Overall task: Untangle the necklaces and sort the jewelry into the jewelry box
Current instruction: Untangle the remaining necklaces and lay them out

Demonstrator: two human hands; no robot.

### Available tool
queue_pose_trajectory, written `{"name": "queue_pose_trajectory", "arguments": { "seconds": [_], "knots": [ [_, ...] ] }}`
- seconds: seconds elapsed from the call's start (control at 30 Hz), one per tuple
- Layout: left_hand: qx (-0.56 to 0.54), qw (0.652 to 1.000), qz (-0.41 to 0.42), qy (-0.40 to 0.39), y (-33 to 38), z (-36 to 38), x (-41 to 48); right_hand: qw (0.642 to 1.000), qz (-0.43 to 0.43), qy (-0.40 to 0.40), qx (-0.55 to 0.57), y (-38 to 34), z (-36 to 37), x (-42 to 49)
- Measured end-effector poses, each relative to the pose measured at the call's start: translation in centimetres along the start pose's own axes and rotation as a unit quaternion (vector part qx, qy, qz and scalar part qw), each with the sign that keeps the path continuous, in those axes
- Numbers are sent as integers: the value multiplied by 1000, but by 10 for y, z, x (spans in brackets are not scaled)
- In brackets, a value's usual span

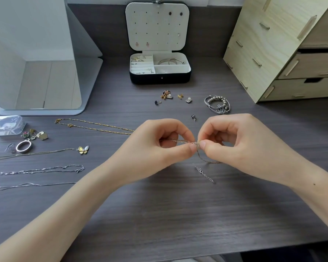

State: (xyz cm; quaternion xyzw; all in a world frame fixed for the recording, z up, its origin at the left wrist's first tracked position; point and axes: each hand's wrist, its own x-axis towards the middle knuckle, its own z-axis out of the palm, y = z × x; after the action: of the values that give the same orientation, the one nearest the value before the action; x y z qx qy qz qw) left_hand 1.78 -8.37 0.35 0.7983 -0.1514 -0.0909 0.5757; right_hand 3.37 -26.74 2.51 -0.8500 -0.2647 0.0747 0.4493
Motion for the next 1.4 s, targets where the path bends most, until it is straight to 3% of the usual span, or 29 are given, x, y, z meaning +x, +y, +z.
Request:
{"name": "queue_pose_trajectory", "arguments": {
  "seconds": [0.4, 0.67, 0.93, 1.17, 1.4],
  "knots": [
    [29, 999, -23, -17, -1, 1, -1, 996, 41, -55, 52, 2, 3, 4],
    [-27, 997, -67, -9, 1, -2, 1, 980, 85, -6, 182, 2, 11, 4],
    [4, 995, -100, -28, -2, 0, 1, 966, 96, 25, 240, 0, 22, 4],
    [38, 995, -92, -27, -4, 1, 0, 907, 163, 59, 385, 7, 28, 6],
    [0, 995, -97, -28, -1, -3, -1, 897, 200, -15, 394, 16, 21, 4]
  ]
}}
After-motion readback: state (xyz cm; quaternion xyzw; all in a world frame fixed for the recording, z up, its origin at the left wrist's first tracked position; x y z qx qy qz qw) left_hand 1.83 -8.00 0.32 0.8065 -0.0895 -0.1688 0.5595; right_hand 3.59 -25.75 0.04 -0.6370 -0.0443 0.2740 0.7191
